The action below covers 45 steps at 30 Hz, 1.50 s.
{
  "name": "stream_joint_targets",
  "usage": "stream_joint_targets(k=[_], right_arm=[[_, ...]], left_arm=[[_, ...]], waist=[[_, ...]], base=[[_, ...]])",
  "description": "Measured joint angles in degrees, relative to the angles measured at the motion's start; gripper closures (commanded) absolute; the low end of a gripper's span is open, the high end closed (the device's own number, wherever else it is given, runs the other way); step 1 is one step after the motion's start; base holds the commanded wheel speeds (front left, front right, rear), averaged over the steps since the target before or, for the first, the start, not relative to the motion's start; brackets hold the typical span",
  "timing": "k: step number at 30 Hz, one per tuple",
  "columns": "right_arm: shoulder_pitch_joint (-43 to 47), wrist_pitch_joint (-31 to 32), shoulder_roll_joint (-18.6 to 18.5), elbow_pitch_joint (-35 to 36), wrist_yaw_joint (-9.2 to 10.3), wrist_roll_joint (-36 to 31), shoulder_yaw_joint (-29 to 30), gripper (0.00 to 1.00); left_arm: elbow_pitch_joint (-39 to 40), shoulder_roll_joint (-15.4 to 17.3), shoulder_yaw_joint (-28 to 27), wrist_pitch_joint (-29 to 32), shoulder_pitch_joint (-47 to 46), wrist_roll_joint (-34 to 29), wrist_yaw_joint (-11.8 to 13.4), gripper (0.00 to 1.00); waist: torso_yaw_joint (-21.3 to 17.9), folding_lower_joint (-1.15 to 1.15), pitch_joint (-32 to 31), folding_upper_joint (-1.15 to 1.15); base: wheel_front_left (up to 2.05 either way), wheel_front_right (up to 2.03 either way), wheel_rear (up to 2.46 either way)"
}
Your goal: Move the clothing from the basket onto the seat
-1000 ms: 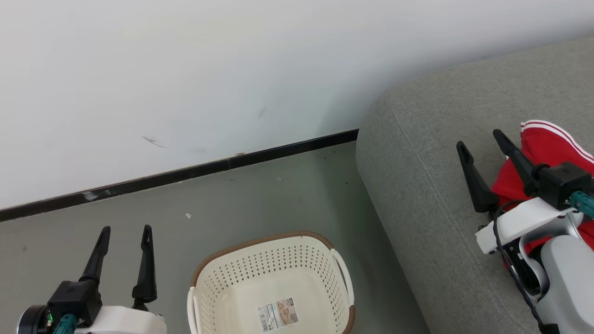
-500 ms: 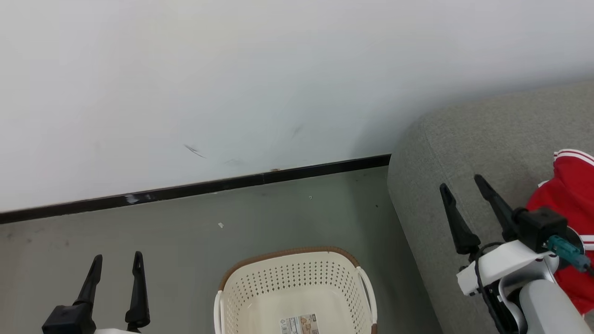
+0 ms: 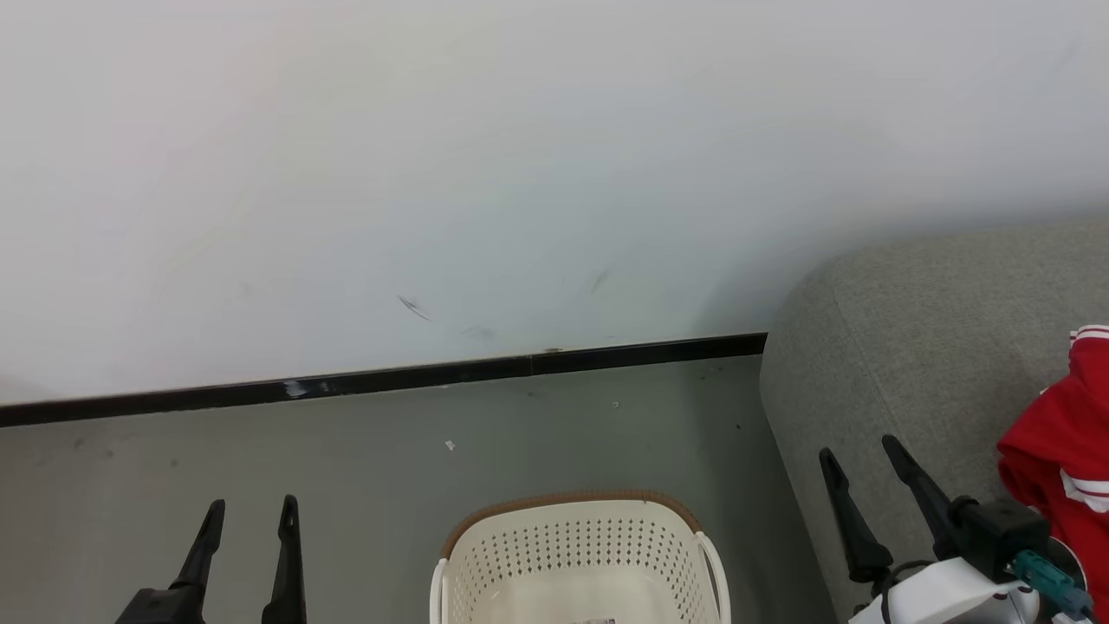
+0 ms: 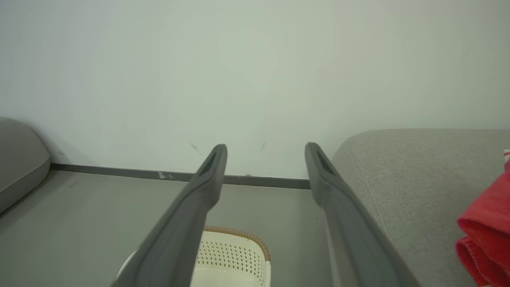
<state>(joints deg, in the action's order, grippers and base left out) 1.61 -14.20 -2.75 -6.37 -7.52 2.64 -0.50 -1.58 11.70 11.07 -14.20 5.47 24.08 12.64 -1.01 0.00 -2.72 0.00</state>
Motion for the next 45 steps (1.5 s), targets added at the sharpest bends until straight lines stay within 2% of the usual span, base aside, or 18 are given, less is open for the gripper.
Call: stream_joint_targets(k=[14, 24, 45], right_arm=[[5.6, 0.0, 0.6, 4.3, 0.01, -1.4, 0.8, 0.0], [7.4, 0.0, 0.6, 7.5, 0.01, 1.9, 1.0, 0.0], [7.6, 0.0, 0.6, 8.2, 0.01, 2.3, 1.2, 0.0]], left_arm=[[-1.1, -0.1, 0.6, 0.0, 1.7, -0.6, -0.3, 0.0], [-1.4, 0.0, 1.3, 0.0, 0.7, -2.0, -0.6, 0.0], [-2.5, 0.0, 2.2, 0.0, -1.5, -2.6, -0.7, 0.0]], waist=[[0.2, 0.0, -1.8, 0.0], [0.5, 0.0, -1.1, 0.0], [1.3, 0.0, 0.2, 0.0]], base=[[0.0, 0.0, 0.0], [0.0, 0.0, 0.0], [0.0, 0.0, 0.0]])
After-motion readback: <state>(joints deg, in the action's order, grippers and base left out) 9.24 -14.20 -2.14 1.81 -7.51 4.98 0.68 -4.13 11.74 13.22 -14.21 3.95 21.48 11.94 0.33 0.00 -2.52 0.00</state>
